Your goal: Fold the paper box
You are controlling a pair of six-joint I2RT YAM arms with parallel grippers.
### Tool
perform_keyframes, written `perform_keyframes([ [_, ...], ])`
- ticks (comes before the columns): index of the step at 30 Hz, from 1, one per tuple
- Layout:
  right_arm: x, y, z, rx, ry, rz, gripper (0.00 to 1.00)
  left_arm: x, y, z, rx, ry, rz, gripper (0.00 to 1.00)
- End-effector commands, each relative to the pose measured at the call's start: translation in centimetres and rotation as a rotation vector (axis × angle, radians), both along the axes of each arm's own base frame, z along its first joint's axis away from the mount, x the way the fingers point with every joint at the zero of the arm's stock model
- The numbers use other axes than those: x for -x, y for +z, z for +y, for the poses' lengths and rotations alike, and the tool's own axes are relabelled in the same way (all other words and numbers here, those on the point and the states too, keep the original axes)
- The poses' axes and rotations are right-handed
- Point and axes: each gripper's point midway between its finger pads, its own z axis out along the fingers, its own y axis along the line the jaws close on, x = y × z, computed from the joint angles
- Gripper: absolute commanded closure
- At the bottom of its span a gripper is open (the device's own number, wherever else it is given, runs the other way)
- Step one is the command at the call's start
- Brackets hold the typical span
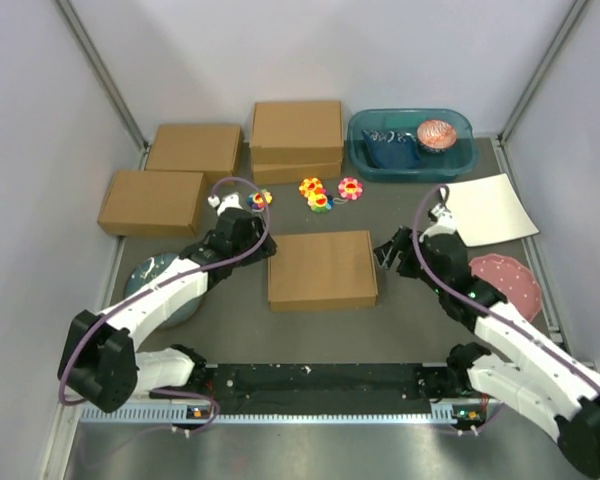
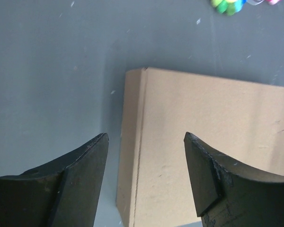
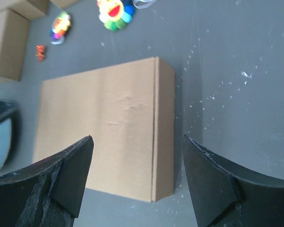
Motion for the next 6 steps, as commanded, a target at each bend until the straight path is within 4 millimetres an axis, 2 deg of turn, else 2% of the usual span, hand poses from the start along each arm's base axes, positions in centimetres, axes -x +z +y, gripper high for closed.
perform_keyframes([
  [1, 2.1, 1.1, -1.5, 0.054, -0.015, -0.05, 0.24, 2.9, -1.3, 1.8, -0.043, 0.056, 0.136, 0.31],
  [2, 2.4, 1.1, -1.6, 0.061, -0.016, -0.052, 0.24, 3.1, -1.0, 1.5, -0.03, 0.035, 0.125, 0.32],
  [3, 2.6, 1.2, -1.8, 0.069, -0.021, -0.057, 0.24, 3.6, -1.6, 1.4, -0.031, 0.001, 0.13, 0.33],
  [5, 3.1, 1.0, -2.3, 0.079, -0.028, -0.047, 0.23, 3.8, -0.6, -0.1, 0.031, -0.088, 0.088, 0.34],
  [6, 3.2, 1.0, -2.4, 0.084, -0.031, -0.046, 0.2, 4.2, -0.7, -0.5, 0.033, -0.135, 0.078, 0.33],
])
